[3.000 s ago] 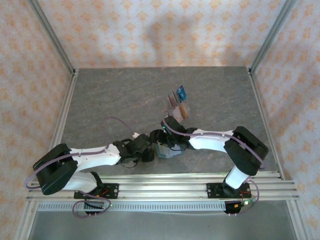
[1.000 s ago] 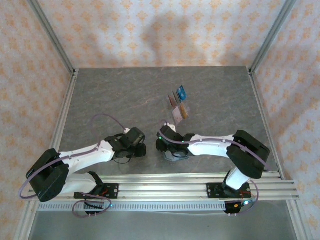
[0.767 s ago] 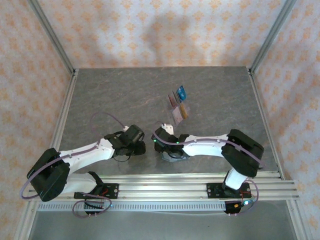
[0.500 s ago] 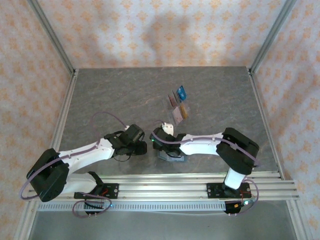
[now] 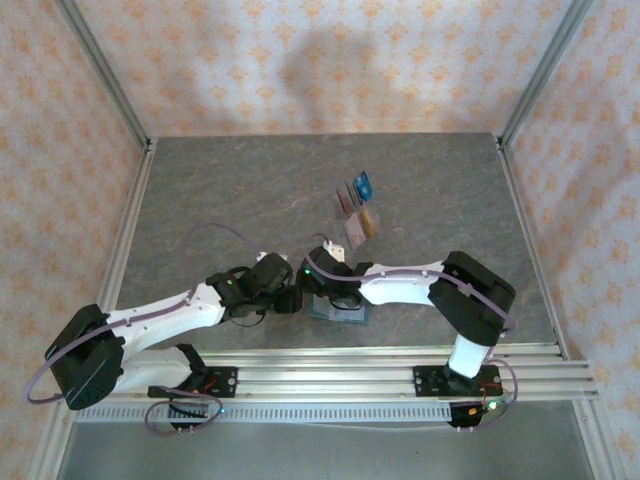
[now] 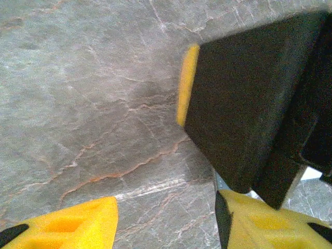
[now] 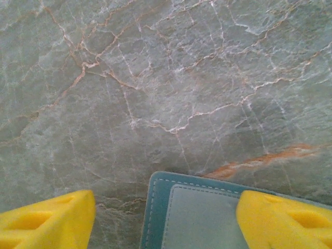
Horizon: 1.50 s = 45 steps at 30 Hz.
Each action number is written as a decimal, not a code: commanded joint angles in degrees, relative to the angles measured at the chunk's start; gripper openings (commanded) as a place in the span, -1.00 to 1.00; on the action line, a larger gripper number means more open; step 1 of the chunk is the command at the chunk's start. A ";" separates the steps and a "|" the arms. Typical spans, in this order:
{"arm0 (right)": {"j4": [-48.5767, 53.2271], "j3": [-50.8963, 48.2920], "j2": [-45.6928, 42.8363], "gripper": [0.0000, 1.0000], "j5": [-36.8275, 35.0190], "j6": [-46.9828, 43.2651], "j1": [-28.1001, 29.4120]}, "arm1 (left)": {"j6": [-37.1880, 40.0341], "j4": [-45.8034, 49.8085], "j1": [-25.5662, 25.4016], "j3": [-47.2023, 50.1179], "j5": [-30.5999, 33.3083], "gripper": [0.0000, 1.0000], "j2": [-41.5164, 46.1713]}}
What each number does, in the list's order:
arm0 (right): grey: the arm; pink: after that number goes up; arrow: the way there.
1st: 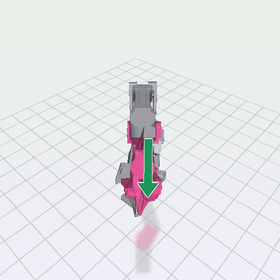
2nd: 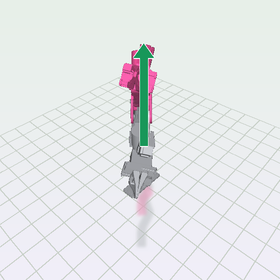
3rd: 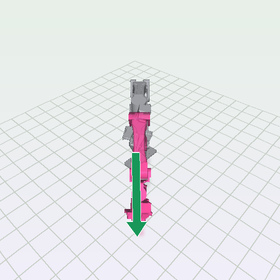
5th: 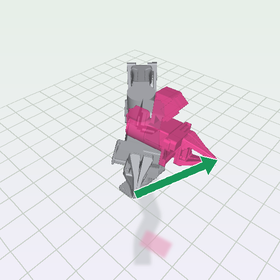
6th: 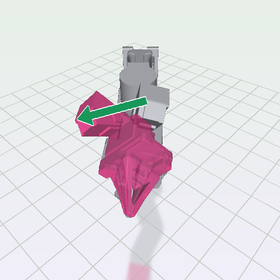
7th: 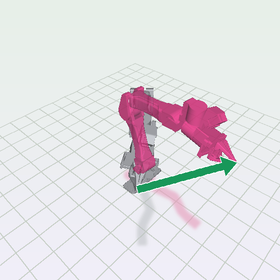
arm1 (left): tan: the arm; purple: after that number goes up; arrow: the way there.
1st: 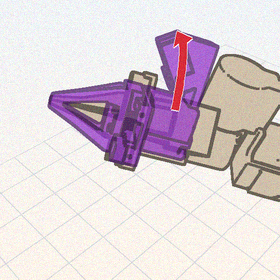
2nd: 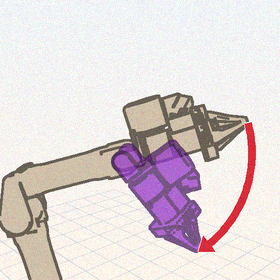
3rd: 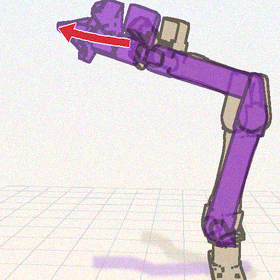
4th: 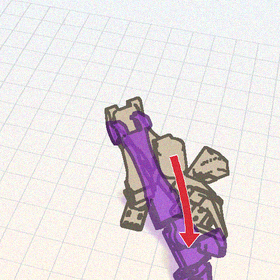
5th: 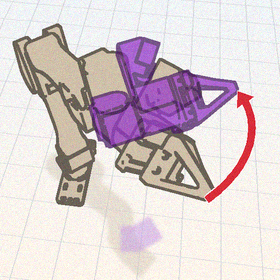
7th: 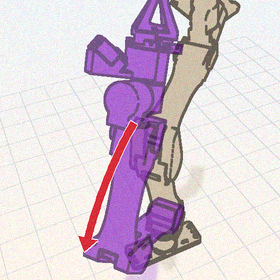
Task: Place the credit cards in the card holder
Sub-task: Open the card holder at the bottom-center of the table.
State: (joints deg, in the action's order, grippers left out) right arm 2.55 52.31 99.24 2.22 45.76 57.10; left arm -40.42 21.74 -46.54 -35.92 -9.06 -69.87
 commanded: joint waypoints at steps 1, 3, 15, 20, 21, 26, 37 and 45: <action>-4.50 -1.96 0.55 0.57 5.41 2.86 -1.11 | 0.61 -2.81 -2.87 -1.21 -0.48 0.00 -5.35; -5.83 -2.69 0.36 0.60 6.68 3.44 -1.65 | 0.31 -3.86 -3.55 -2.07 -0.18 -0.02 -7.90; -10.57 -5.18 1.55 0.69 10.87 5.73 -3.44 | -4.39 -10.49 -4.19 1.45 2.48 -0.01 -6.98; -11.65 -6.25 1.92 0.70 11.07 6.52 -4.19 | -7.24 -10.98 -4.24 6.27 5.76 -0.01 1.85; -11.53 -6.18 2.01 0.70 11.05 6.45 -4.30 | -7.51 -10.56 -4.25 6.89 6.18 -0.01 3.45; -11.53 -6.25 2.67 0.71 11.18 6.67 -4.34 | -7.35 -8.84 -4.25 8.58 6.26 0.13 8.99; -13.01 -6.96 0.64 0.84 12.71 7.68 -4.63 | -7.52 -19.19 -5.13 8.82 3.21 0.25 1.64; -12.99 -6.79 -2.81 0.93 15.60 5.95 -4.63 | -8.88 -19.72 -5.49 9.03 5.68 0.30 0.40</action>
State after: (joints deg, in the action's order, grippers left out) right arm -11.90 47.00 97.47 13.67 51.79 52.07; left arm -48.21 3.79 -51.42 -27.57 -5.50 -68.90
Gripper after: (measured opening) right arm 0.966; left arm 0.645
